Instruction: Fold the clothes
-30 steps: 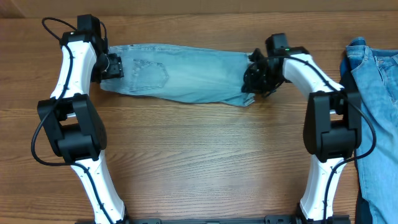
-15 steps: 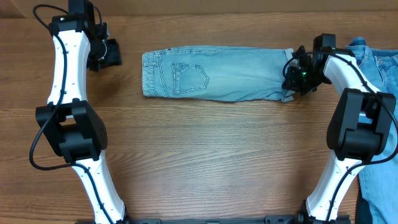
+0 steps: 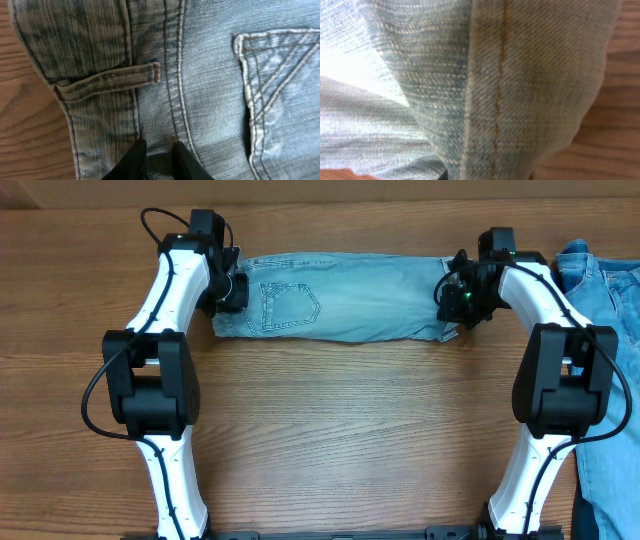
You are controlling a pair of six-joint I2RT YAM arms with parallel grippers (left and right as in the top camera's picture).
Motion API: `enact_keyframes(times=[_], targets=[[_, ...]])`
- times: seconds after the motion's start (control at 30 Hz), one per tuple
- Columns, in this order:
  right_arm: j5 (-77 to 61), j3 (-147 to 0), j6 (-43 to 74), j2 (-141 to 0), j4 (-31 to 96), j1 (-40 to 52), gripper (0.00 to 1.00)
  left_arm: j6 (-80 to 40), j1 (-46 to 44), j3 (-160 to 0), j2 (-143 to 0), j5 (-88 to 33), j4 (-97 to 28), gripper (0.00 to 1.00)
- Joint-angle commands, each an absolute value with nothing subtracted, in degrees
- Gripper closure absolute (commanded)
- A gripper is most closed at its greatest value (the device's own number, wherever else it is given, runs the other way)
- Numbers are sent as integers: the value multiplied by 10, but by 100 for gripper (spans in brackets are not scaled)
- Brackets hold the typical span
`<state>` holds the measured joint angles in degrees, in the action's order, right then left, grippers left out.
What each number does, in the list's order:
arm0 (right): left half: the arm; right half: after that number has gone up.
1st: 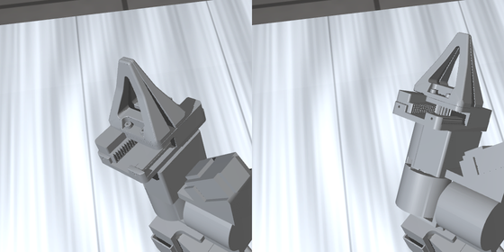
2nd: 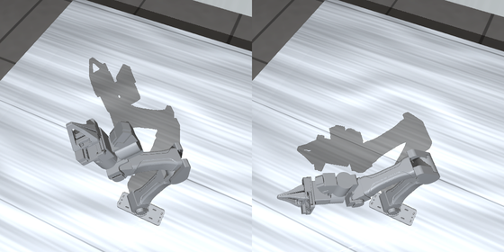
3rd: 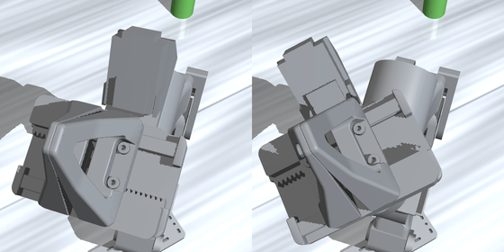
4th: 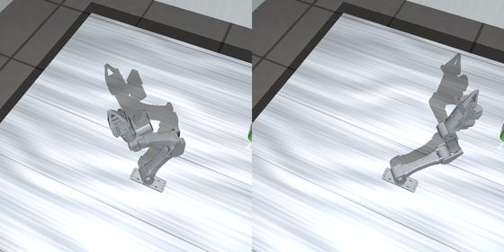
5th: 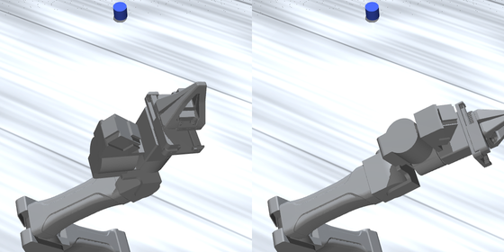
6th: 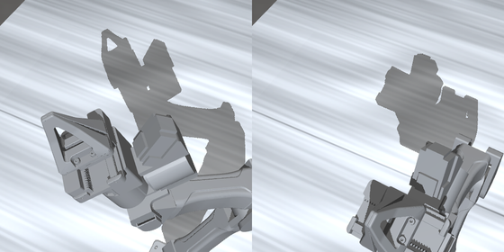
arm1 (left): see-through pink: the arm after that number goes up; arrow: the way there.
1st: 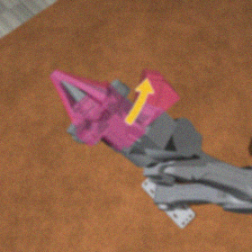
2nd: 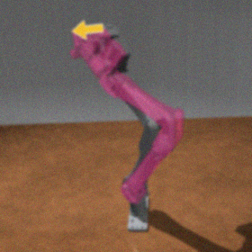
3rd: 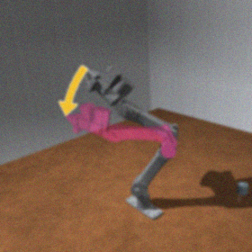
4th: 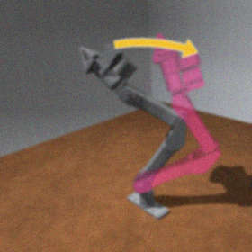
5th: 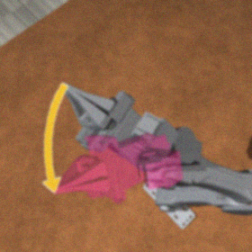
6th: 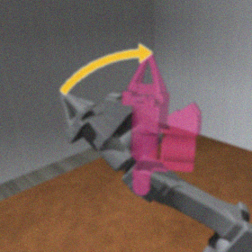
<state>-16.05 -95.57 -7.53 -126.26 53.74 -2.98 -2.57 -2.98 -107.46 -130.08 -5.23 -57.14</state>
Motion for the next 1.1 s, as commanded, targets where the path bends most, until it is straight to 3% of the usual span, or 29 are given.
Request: enact_keyframes(times=[0.0, 0.3, 0.37, 0.4, 0.7, 1.07], targets=[[-187, -1017, -76, -1254, 568, -25, 96, -17, -25, -1061, -1294, -6, -566, 78], [-191, -1126, -76, -1254, 636, 8, 96, -17, -25, -1061, -1294, -8, -561, 79], [-167, -1126, -76, -1254, 637, 33, 96, -18, -25, -1082, -1293, -66, -561, 94], [-157, -1126, -75, -1254, 635, 43, 96, -27, -27, -1101, -1293, -92, -567, 96], [-121, -1163, -76, -1254, 665, 110, 96, -51, -68, -1193, -1292, -122, -590, 96], [-30, -1216, -121, -1254, 653, 234, 96, -51, -6, -1193, -1292, -84, -616, 96]])
